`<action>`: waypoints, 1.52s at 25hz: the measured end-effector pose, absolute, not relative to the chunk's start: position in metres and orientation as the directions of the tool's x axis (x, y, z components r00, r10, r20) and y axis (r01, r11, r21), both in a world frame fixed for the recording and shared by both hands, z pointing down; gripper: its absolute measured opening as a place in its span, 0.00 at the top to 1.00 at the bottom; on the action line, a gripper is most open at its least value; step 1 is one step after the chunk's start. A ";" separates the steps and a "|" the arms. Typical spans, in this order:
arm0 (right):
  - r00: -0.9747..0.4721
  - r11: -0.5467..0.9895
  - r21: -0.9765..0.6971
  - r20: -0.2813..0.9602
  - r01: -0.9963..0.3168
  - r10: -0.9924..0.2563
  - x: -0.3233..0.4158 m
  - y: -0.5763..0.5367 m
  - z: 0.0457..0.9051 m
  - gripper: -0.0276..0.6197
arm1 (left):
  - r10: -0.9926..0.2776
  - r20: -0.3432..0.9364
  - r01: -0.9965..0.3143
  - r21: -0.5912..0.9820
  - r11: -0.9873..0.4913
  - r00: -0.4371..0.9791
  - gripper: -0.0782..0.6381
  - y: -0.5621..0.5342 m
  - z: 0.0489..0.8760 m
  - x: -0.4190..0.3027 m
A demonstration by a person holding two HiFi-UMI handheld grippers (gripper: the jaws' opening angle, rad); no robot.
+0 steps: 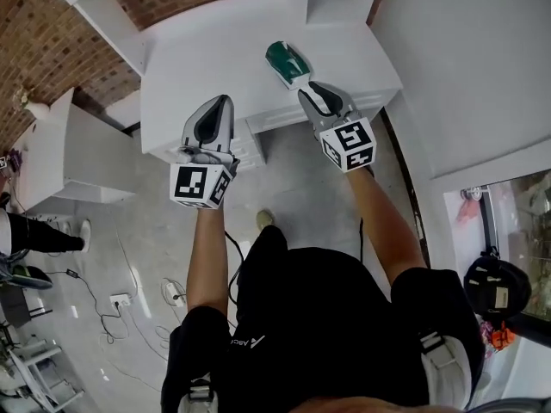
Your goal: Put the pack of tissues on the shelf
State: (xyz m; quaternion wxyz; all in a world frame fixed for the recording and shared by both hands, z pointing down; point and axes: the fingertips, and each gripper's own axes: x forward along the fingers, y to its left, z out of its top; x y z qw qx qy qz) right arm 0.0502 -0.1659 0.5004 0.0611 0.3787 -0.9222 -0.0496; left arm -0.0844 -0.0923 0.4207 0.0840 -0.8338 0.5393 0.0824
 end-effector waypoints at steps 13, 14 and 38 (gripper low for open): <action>-0.556 0.612 0.088 0.335 -0.786 -0.761 0.009 -0.310 0.609 0.51 | -0.835 -0.186 -0.849 0.012 -0.528 0.517 0.90 -0.223 0.468 -0.133; -0.545 0.607 0.088 0.353 -0.790 -0.760 0.011 -0.319 0.618 0.49 | -0.834 -0.183 -0.847 0.012 -0.532 0.521 0.90 -0.230 0.470 -0.133; -0.463 0.627 0.085 0.599 -0.775 -0.653 0.017 -0.402 0.736 0.52 | -0.872 -0.067 -0.872 0.052 -0.487 0.484 0.90 -0.307 0.519 -0.134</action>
